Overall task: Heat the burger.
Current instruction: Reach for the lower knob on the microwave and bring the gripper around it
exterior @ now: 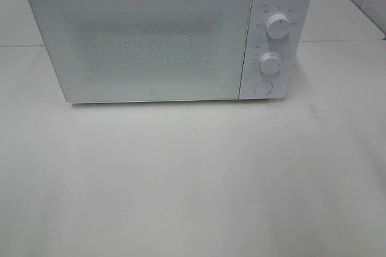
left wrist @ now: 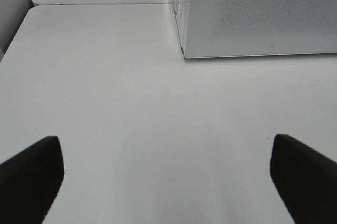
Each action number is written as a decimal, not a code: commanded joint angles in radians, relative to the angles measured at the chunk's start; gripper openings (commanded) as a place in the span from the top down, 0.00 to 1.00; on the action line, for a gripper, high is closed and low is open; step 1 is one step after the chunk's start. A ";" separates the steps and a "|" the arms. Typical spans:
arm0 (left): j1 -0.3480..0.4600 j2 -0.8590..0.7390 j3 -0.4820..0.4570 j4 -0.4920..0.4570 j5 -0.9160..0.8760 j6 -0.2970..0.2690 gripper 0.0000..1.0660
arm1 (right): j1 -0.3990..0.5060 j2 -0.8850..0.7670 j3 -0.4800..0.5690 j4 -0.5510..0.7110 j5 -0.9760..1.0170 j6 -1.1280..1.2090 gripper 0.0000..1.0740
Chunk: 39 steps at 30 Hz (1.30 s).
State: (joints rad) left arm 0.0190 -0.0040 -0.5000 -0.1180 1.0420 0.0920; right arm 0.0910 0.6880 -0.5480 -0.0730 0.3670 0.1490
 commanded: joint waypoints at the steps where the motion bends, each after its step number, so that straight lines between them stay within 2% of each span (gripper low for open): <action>1: 0.001 -0.024 0.003 -0.002 -0.004 -0.006 0.06 | -0.007 0.058 -0.009 -0.006 -0.157 -0.003 0.29; 18: 0.001 -0.024 0.003 -0.002 -0.004 -0.006 0.06 | -0.007 0.379 -0.009 -0.014 -0.538 -0.011 0.29; 22: 0.001 -0.024 0.003 -0.002 -0.004 -0.006 0.06 | -0.005 0.455 -0.009 -0.077 -0.667 -0.011 0.29; 29: 0.001 -0.024 0.003 -0.002 -0.004 -0.006 0.06 | -0.005 0.533 -0.009 -0.091 -0.792 -0.034 0.29; 34: 0.001 -0.024 0.003 -0.002 -0.004 -0.006 0.06 | -0.005 0.604 0.005 -0.021 -0.876 -0.164 0.29; 36: 0.001 -0.024 0.003 -0.002 -0.004 -0.006 0.06 | -0.005 0.635 0.036 0.073 -0.974 -0.253 0.29; 37: 0.001 -0.024 0.003 -0.002 -0.004 -0.006 0.06 | -0.005 0.635 0.036 0.073 -0.974 -0.253 0.29; 39: 0.001 -0.024 0.003 -0.002 -0.004 -0.006 0.06 | 0.023 0.655 0.071 0.183 -1.051 -0.328 0.29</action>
State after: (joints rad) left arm 0.0190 -0.0040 -0.5000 -0.1180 1.0420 0.0920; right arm 0.0940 1.3310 -0.5000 0.0060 -0.5970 -0.0980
